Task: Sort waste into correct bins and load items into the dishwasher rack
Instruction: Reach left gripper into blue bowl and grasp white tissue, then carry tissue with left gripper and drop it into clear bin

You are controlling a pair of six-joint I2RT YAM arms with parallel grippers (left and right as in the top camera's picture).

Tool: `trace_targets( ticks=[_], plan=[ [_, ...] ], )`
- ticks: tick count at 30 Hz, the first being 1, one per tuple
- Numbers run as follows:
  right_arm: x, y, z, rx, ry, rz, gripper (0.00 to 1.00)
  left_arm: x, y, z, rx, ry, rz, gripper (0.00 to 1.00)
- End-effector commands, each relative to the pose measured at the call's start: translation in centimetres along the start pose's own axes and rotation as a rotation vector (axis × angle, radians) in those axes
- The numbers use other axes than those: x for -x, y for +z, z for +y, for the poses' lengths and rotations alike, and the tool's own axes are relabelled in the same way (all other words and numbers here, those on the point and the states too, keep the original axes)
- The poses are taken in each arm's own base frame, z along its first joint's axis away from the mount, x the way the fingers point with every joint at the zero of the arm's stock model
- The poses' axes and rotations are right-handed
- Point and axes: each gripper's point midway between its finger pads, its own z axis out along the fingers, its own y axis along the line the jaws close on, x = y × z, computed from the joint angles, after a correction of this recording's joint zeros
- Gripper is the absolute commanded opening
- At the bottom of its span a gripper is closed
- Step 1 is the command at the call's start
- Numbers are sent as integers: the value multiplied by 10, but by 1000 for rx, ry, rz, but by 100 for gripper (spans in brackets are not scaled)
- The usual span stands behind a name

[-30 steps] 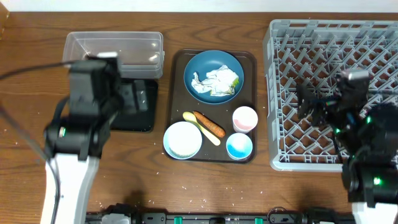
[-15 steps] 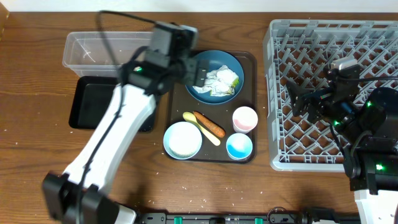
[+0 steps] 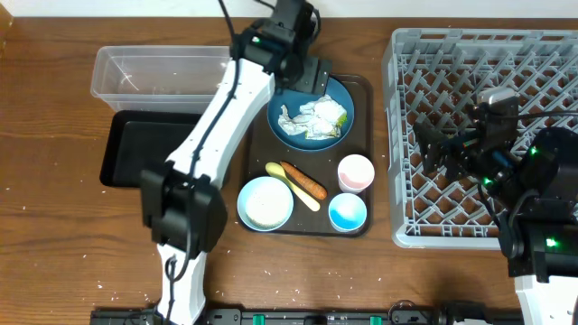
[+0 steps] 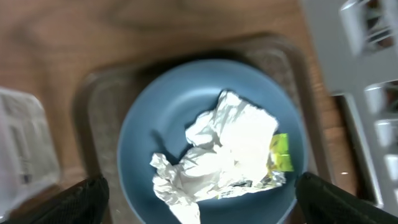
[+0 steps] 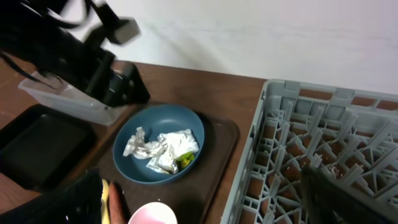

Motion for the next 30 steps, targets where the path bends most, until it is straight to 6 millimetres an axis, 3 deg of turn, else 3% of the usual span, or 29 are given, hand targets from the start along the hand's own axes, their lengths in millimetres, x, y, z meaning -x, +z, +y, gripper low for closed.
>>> trace_targets(
  ticks=[1, 6, 14, 20, 30],
  plan=[
    [7, -2, 8, 23, -18, -8, 99, -13, 31, -2, 18, -44, 62, 99],
    [4, -2, 8, 23, -12, 3, 99, -32, 62, -5, 31, -75, 135, 98],
    [3, -2, 8, 23, -11, 5, 99, -53, 91, -8, 54, -125, 200, 98],
    [3, -2, 8, 24, -10, 7, 99, -70, 114, -20, 55, -102, 242, 98],
    [0, -2, 8, 24, -4, 20, 99, -79, 133, -15, 117, -118, 251, 97]
  ],
)
